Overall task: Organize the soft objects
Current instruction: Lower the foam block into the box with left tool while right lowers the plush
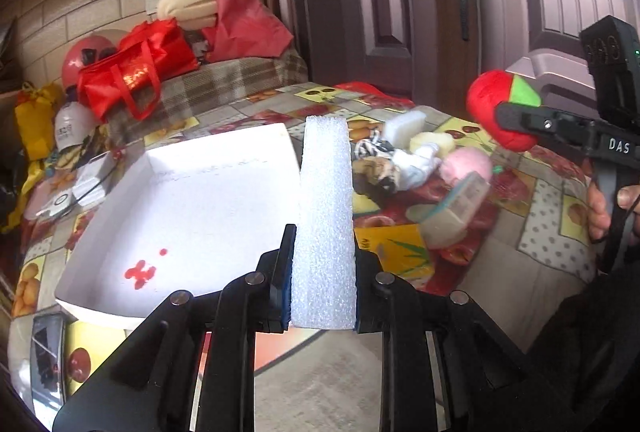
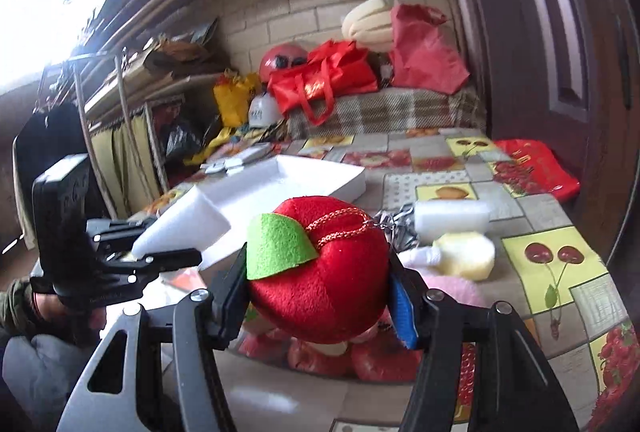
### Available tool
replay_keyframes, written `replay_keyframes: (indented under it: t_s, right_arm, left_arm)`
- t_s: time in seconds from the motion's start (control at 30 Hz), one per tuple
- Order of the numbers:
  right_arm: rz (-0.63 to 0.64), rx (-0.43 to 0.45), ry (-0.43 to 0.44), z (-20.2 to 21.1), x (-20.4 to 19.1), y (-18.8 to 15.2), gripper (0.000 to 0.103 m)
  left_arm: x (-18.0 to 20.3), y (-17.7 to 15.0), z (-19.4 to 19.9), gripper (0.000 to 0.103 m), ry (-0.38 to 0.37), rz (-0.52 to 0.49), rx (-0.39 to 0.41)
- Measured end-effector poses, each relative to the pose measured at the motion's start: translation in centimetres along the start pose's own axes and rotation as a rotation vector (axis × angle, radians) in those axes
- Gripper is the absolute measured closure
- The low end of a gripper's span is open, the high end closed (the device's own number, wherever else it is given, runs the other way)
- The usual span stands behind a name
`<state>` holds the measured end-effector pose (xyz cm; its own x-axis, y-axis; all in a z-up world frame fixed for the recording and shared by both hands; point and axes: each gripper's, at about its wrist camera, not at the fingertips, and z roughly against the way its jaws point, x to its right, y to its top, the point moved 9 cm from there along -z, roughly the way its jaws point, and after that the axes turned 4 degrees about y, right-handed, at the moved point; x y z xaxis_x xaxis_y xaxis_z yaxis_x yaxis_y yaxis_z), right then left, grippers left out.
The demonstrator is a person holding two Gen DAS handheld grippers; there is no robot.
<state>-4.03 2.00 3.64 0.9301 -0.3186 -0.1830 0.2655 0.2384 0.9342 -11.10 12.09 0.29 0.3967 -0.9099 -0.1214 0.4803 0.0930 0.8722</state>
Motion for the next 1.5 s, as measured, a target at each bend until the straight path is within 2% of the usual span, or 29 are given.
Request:
replay_keyframes:
  t_s: [0.07,0.17,0.33,0.67,0.83,1.0,1.27,1.5]
  right_arm:
    - [-0.006,0.063,-0.082,0.0,1.4,0.8,0.043]
    - [-0.029,0.047,-0.15,-1.0,3.0,0.4,0.043]
    - [-0.058,0.079,-0.132,-1.4,2.5,1.0,0.043]
    - [0.03,0.049,-0.004,-4.7,-3.6,1.2,0.043]
    - [0.087,0.02,0.053,-7.0,-6.7,1.0,0.043]
    - [0.123,-0.022,0.097,-9.5,-9.0,0.6,0.043]
    - [0.085,-0.082,0.089,-14.0,-9.7,0.1,0.043]
    - [0.108,-0.099,0.047,-16.7,-10.7,0.5,0.041]
  left_arm:
    - [-1.7,0.1,-0.1,0.084,0.033,0.062,0.01]
    - [-3.7,0.4,0.4,0.083,0.117,0.08,0.066]
    - [-6.3,0.3,-0.1,0.083,0.153,0.148,0.079]
    - [-10.7,0.9,-1.4,0.083,0.26,0.205,0.102]
    - [-13.1,0.9,-2.5,0.083,0.291,0.254,0.084]
    - [-14.0,0.5,-4.0,0.083,0.273,0.287,0.025]
    - [-14.8,0.4,-6.6,0.083,0.289,0.289,-0.052]
    - [-16.8,-0.4,-7.2,0.083,0.299,0.384,-0.088]
